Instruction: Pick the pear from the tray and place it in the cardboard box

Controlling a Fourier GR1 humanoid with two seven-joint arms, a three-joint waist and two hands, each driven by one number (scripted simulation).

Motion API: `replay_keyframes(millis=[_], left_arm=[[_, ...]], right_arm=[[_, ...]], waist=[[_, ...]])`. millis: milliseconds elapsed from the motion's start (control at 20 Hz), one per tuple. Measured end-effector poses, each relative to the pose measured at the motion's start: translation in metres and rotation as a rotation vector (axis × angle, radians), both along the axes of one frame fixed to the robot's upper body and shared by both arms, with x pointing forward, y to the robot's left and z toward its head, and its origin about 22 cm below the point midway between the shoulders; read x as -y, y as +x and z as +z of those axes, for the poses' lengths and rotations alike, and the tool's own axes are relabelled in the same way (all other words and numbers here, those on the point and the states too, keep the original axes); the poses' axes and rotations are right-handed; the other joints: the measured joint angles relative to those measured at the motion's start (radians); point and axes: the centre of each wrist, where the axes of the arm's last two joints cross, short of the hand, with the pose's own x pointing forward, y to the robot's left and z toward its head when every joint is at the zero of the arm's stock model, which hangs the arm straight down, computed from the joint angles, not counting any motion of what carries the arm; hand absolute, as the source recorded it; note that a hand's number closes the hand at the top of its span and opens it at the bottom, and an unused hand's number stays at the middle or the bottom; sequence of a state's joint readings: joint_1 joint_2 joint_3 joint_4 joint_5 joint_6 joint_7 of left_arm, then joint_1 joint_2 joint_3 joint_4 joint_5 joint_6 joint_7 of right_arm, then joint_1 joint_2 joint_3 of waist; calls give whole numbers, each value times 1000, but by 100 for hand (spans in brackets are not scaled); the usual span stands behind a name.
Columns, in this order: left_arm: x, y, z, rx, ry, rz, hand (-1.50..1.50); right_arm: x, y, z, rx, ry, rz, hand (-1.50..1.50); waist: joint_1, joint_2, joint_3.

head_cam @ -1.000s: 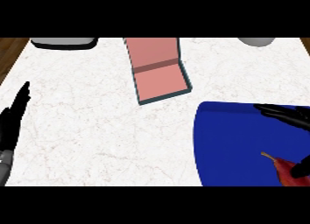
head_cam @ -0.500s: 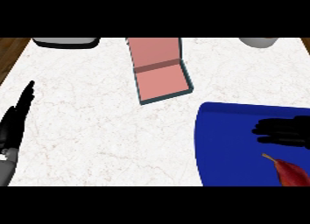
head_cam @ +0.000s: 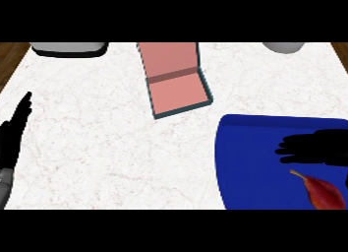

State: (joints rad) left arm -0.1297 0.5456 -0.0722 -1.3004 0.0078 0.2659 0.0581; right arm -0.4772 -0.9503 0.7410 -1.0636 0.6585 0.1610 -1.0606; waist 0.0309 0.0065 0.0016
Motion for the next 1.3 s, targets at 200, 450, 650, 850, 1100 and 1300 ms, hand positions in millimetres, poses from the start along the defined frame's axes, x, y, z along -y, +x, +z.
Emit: replay_keyframes(millis=[200, 450, 650, 850, 1100, 1300], left_arm=[[2, -5, -2, -3, -1, 6, 0], [-2, -6, -8, -7, 4, 13, 0], [2, -2, -7, -6, 1, 18, 0], [-1, -1, -2, -7, -2, 20, 0], [-5, -2, -3, -9, -2, 22, 0], [-10, -7, -7, -10, 5, 23, 0]], right_arm=[[-1, 6, -11, 6, -16, 15, -150], [0, 11, -16, 13, -32, 26, -150], [0, 4, -23, -6, -22, 44, -150], [-5, -2, -28, -26, -10, 78, -150], [-8, -10, -24, -36, 17, 111, -150], [-7, -20, -27, -44, -10, 136, -150]], waist=[[-6, -2, 0], [-13, -2, -1], [-20, -3, -1], [-22, -5, -1], [-25, -5, -1], [-27, -6, -2]])
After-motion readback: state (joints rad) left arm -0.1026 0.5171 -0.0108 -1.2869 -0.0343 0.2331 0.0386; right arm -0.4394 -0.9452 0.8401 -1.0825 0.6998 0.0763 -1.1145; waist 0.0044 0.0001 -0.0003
